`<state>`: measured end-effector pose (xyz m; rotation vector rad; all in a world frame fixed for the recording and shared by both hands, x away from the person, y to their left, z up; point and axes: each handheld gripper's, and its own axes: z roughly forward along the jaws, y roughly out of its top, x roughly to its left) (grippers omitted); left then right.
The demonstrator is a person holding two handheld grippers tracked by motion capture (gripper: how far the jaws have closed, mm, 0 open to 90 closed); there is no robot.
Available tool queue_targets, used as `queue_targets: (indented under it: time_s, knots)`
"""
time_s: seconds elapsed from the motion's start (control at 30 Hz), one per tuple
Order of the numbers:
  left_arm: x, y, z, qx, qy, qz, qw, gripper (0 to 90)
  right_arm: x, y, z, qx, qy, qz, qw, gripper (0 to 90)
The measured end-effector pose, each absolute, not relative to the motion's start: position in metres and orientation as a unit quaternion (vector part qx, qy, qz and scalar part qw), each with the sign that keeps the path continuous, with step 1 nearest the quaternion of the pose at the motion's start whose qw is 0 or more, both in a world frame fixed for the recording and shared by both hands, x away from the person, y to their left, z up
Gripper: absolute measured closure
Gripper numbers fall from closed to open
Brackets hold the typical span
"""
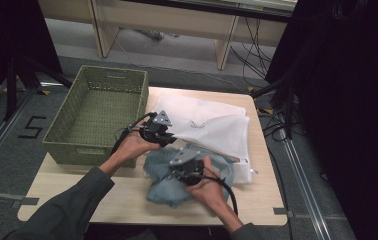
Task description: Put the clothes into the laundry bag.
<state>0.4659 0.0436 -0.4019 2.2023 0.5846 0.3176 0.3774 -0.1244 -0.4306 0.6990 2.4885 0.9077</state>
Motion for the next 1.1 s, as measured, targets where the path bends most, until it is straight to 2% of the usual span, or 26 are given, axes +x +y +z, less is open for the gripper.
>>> queue_targets:
  time_s: [0.1,0.2,0.23,0.3,0.33,0.4,0.43,0.47,0.5,0.57,0.6,0.67,0.77,0.9,1.03,1.07,1.1]
  knots:
    - [0.465,0.042,-0.403,0.877,0.23,0.124,0.404,83.3,0.407,-0.15,-0.424,0.32,0.86,0.326,0.226,87.1]
    - [0.465,0.043,-0.403,0.878,0.227,0.123,0.402,83.4,0.42,-0.159,-0.431,0.346,0.85,0.325,0.228,87.1]
    - [0.466,0.045,-0.402,0.879,0.23,0.122,0.4,83.3,0.426,-0.161,-0.445,0.361,0.851,0.311,0.221,86.9]
    - [0.466,0.045,-0.403,0.875,0.237,0.121,0.404,83.3,0.428,-0.16,-0.453,0.362,0.853,0.305,0.22,86.6]
    - [0.467,0.046,-0.403,0.877,0.233,0.124,0.401,83.3,0.428,-0.153,-0.465,0.364,0.858,0.303,0.201,85.7]
    - [0.468,0.047,-0.404,0.879,0.231,0.125,0.398,83.3,0.427,-0.149,-0.465,0.362,0.854,0.311,0.205,84.6]
    - [0.468,0.046,-0.404,0.876,0.239,0.123,0.401,83.2,0.425,-0.147,-0.458,0.361,0.852,0.322,0.199,75.4]
    - [0.469,0.047,-0.404,0.877,0.236,0.125,0.399,83.2,0.425,-0.147,-0.458,0.361,0.852,0.322,0.199,75.4]
    - [0.469,0.047,-0.405,0.875,0.241,0.122,0.402,83.2,0.424,-0.148,-0.453,0.361,0.85,0.33,0.194,70.4]
    - [0.47,0.048,-0.406,0.875,0.239,0.122,0.402,83.1,0.42,-0.149,-0.445,0.365,0.842,0.35,0.188,58.1]
    - [0.47,0.048,-0.406,0.873,0.246,0.119,0.404,83.0,0.414,-0.15,-0.436,0.365,0.837,0.369,0.173,48.9]
    - [0.47,0.048,-0.406,0.873,0.245,0.12,0.404,83.0,0.411,-0.151,-0.433,0.342,0.841,0.379,0.178,46.4]
    - [0.471,0.048,-0.406,0.873,0.244,0.119,0.404,82.8,0.388,-0.145,-0.421,0.302,0.846,0.414,0.15,42.0]
    - [0.471,0.048,-0.406,0.873,0.246,0.119,0.404,82.7,0.378,-0.131,-0.424,0.282,0.857,0.407,0.144,39.4]
    - [0.471,0.048,-0.406,0.873,0.246,0.117,0.404,82.7,0.381,-0.109,-0.445,0.273,0.872,0.379,0.147,38.3]
    - [0.471,0.048,-0.406,0.873,0.246,0.117,0.403,82.8,0.386,-0.099,-0.457,0.27,0.885,0.336,0.177,50.8]
    - [0.471,0.048,-0.406,0.873,0.246,0.117,0.403,82.8,0.386,-0.099,-0.457,0.27,0.885,0.336,0.177,50.8]
